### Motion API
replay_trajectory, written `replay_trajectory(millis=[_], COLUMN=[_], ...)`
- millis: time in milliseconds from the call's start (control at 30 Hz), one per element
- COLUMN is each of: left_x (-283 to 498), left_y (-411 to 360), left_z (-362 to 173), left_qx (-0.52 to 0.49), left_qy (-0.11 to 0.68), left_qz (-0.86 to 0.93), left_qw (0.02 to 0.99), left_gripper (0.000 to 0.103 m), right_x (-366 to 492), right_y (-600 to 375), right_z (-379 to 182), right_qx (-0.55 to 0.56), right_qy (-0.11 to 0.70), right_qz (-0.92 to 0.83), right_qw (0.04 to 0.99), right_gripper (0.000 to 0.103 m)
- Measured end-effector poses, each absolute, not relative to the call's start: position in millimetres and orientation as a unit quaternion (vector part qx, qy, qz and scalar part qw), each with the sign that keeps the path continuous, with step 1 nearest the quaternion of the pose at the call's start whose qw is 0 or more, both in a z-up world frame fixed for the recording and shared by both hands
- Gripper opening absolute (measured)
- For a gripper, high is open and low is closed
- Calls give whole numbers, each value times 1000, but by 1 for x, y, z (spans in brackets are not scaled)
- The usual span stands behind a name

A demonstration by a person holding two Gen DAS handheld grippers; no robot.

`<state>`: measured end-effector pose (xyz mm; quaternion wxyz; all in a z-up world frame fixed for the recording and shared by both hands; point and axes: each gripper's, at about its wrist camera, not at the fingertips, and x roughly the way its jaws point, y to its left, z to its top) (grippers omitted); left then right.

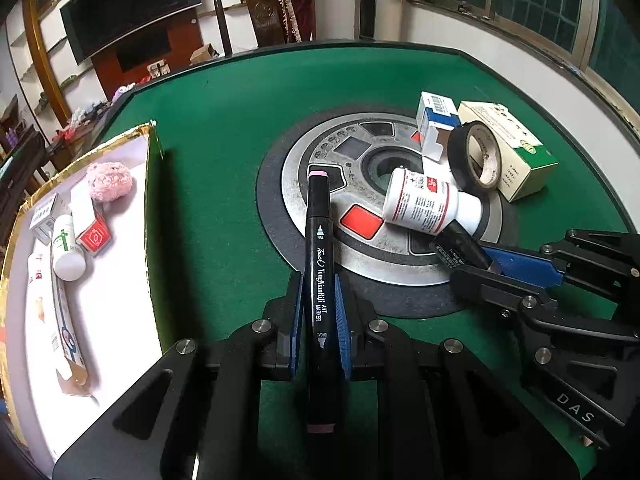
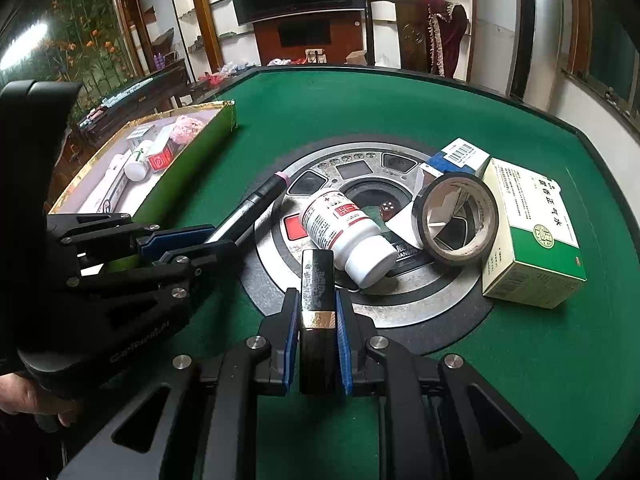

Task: Organize objects
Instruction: 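Lift the marker and lipstick and carry both over the white tray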

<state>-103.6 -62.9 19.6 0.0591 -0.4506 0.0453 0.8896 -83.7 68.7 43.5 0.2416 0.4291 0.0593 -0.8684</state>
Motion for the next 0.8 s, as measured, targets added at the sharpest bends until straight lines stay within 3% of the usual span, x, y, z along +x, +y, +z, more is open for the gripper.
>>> replay_trajectory(millis=[800], left_x=[-93], left_y=[-85], left_z=[48], left_qx=[-428], left_qy=[6], left_qz=[901], left_qw=[64], left_gripper=[14], right_x=[-79], right_y=[71], right_z=[53], right_qx=[423], right_qy=[14], right_qz=[-865], right_qw=[268], right_gripper=[16])
